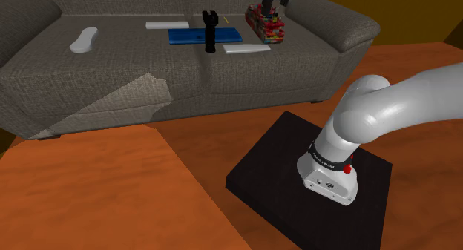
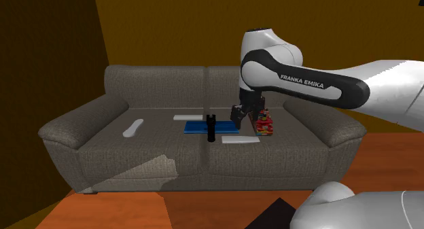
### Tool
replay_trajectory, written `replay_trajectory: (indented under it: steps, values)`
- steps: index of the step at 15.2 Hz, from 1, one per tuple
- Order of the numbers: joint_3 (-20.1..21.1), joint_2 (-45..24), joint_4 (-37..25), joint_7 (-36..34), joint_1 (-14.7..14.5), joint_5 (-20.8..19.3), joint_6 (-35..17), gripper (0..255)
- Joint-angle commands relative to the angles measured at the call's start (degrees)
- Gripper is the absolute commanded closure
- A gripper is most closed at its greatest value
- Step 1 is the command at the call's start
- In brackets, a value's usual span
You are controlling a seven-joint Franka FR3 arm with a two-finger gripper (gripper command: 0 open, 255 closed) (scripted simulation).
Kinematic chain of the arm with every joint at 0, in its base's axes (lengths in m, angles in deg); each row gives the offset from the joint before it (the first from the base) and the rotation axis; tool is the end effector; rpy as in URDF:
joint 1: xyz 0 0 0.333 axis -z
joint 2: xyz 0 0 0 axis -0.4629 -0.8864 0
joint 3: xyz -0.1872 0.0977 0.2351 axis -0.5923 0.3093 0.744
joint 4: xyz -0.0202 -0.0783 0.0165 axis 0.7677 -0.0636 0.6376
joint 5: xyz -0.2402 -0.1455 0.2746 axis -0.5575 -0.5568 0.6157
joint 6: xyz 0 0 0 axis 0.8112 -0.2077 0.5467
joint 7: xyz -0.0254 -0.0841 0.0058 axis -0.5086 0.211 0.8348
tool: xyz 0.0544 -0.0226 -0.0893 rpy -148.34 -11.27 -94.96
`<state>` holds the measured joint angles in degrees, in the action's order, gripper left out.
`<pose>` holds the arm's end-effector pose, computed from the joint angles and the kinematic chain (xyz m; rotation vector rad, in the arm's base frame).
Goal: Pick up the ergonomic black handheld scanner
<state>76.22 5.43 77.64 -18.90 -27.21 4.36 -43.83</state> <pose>0.2960 0.0149 0.6493 2.9944 -0.0785 0.2409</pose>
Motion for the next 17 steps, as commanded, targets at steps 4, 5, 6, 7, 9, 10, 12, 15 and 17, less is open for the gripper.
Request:
replay_trajectory:
  steps: [4, 5, 6, 7, 9, 10, 12, 15, 17]
  values:
    - [-0.6, -7.5, -4.3, -0.2, 0.6, 0.4, -2.1, 0]
    - [-0.8, -10.0, -5.8, -0.3, 0.7, 0.5, -2.6, 0]
    - [-1.0, -12.5, -7.5, -0.3, 0.9, 0.7, -3.1, 0]
    - [-1.2, -15.0, -9.2, -0.4, 1.0, 0.9, -3.5, 0]
    - [-1.6, -20.0, -12.8, -0.4, 1.3, 1.3, -4.0, 0]
    - [-1.8, -22.5, -14.8, -0.4, 1.4, 1.5, -4.2, 0]
    - [-2.2, -27.6, -18.9, -0.4, 1.6, 1.9, -4.3, 0]
    - [-2.8, -35.2, -25.7, -0.2, 1.9, 2.7, -3.9, 0]
    - [-3.1, -40.4, -30.8, -0.1, 2.1, 3.3, -3.2, 0]
